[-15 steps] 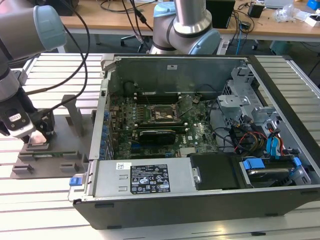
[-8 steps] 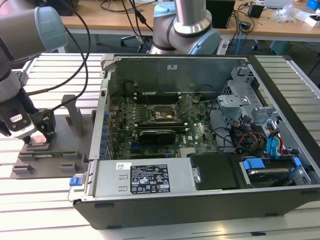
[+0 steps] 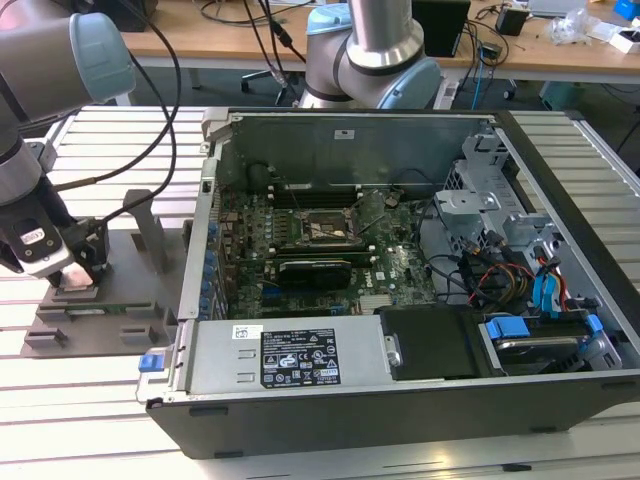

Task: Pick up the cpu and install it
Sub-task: 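Pick up the cpu and move it towards the insertion slot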

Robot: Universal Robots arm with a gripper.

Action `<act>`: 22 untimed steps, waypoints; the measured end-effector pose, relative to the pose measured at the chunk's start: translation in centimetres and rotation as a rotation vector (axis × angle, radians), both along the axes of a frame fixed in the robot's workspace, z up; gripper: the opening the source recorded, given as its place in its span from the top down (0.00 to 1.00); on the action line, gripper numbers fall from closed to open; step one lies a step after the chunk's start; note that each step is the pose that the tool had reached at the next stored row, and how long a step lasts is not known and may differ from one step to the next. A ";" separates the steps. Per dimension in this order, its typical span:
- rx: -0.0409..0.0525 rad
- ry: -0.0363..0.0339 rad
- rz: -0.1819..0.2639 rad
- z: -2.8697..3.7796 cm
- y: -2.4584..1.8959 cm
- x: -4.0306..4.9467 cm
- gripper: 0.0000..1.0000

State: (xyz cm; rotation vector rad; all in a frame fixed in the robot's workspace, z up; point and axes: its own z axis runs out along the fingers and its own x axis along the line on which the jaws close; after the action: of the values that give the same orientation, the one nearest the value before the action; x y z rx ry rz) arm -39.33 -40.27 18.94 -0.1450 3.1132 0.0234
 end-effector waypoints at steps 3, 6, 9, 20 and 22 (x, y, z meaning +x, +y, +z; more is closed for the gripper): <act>0.0001 0.0000 0.000 0.00 0.00 0.00 0.45; 0.0002 0.0000 0.000 0.00 0.00 0.01 0.45; 0.0002 -0.0001 0.000 0.53 0.00 0.01 0.45; 0.0002 0.0001 0.000 4.29 0.01 0.01 0.45; 0.0002 -0.0001 0.000 4.69 0.01 0.01 0.45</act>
State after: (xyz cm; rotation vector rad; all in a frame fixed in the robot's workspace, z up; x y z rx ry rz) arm -39.33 -40.26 23.63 -0.1450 3.1131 0.0237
